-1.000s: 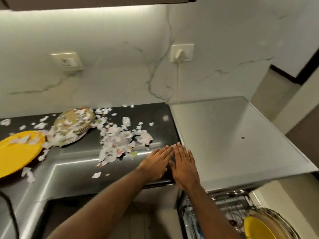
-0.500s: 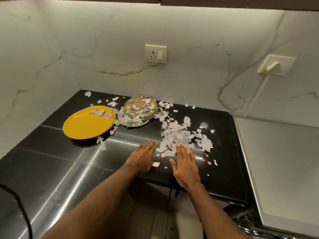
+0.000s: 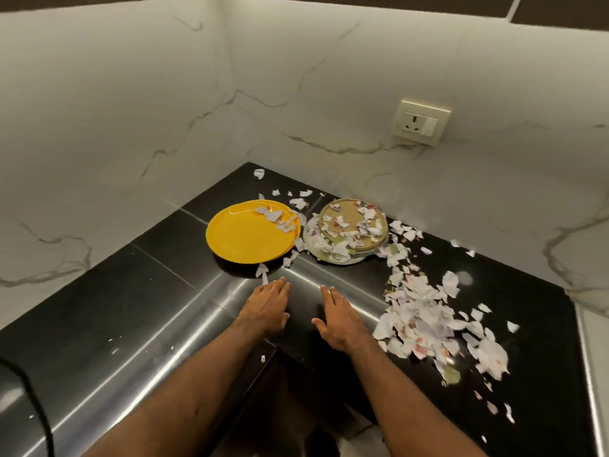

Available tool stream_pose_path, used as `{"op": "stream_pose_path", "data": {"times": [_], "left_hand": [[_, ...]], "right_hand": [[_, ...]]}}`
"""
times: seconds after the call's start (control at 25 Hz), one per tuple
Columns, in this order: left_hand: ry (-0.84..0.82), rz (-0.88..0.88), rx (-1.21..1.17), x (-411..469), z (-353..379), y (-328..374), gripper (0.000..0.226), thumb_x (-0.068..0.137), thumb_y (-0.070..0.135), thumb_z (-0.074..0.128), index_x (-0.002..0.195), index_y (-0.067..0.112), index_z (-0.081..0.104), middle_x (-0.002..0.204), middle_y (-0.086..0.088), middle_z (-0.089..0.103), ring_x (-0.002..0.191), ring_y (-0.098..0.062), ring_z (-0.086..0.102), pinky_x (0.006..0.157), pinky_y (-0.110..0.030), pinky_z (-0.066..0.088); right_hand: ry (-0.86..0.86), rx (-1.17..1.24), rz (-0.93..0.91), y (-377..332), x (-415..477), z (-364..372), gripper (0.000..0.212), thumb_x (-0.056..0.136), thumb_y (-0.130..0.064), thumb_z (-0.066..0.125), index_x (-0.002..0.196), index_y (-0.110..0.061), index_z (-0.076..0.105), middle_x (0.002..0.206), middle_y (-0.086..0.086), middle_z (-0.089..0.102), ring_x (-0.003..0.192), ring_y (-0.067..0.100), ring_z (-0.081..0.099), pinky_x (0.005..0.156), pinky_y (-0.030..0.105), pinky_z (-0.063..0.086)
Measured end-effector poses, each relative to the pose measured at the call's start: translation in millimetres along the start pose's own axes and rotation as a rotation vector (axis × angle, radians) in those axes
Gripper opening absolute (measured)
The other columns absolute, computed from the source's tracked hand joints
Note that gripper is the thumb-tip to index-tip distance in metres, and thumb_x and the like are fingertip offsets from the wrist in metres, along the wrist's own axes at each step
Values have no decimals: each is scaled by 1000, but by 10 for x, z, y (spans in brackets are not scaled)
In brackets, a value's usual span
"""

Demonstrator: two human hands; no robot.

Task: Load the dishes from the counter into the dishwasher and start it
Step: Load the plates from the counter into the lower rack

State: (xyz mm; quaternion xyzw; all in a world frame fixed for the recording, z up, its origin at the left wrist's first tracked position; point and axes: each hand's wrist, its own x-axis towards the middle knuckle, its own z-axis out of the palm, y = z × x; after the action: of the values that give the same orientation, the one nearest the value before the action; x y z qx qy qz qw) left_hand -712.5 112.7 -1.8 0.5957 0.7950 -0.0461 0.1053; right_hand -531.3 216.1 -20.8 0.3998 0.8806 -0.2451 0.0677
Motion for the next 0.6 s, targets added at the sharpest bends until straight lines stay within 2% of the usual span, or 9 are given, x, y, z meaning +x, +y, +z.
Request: {"op": "stream_pose_path", "data": {"times": [0.16, 0.28, 0.36, 0.44, 0.52, 0.6], "left_hand": [[19, -137, -35, 268, -155, -290, 82, 98, 41, 60, 163, 10, 20, 171, -11, 14, 156, -28, 20, 126, -43, 24], [23, -264, -125, 422, -161, -395, 77, 97, 40, 63, 159, 10, 27, 168, -13, 20, 148, -33, 35, 119, -46, 35], [129, -471, -342, 556, -164, -422, 65, 98, 38, 63, 149, 8, 37, 158, -17, 30, 131, -36, 51, 102, -45, 48], [271, -799, -669, 701, -190, -454, 62, 97, 38, 66, 141, 2, 39, 145, -21, 38, 118, -38, 57, 88, -44, 50], [376, -1052, -978, 838, -169, -533, 70, 93, 35, 73, 140, 0, 35, 140, -23, 45, 120, -41, 57, 92, -45, 50], [438, -1141, -1184, 957, -112, -625, 66, 88, 33, 78, 128, 8, 31, 132, -23, 55, 112, -42, 63, 93, -49, 56]], "right_hand": [[-181, -101, 57, -248, 595, -148, 110, 93, -42, 75, 165, -37, -7, 174, 4, -15, 160, 39, -3, 120, 69, 24], [-359, -166, 122, -364, 934, -299, 132, 80, -37, 90, 163, -45, -13, 172, 5, -23, 157, 49, -8, 113, 74, 33], [-448, -241, 138, -469, 1123, -367, 137, 75, -36, 94, 164, -42, -11, 172, 10, -22, 154, 56, -4, 110, 73, 39], [-514, -306, 167, -594, 1262, -386, 140, 74, -32, 95, 164, -39, -12, 170, 16, -23, 152, 61, 0, 108, 70, 44], [-561, -338, 207, -687, 1368, -344, 144, 73, -28, 96, 163, -38, -15, 169, 19, -25, 151, 62, 2, 107, 68, 46], [-595, -353, 237, -728, 1462, -295, 146, 72, -25, 96, 162, -39, -18, 168, 21, -27, 151, 61, 2, 107, 67, 46]]}}
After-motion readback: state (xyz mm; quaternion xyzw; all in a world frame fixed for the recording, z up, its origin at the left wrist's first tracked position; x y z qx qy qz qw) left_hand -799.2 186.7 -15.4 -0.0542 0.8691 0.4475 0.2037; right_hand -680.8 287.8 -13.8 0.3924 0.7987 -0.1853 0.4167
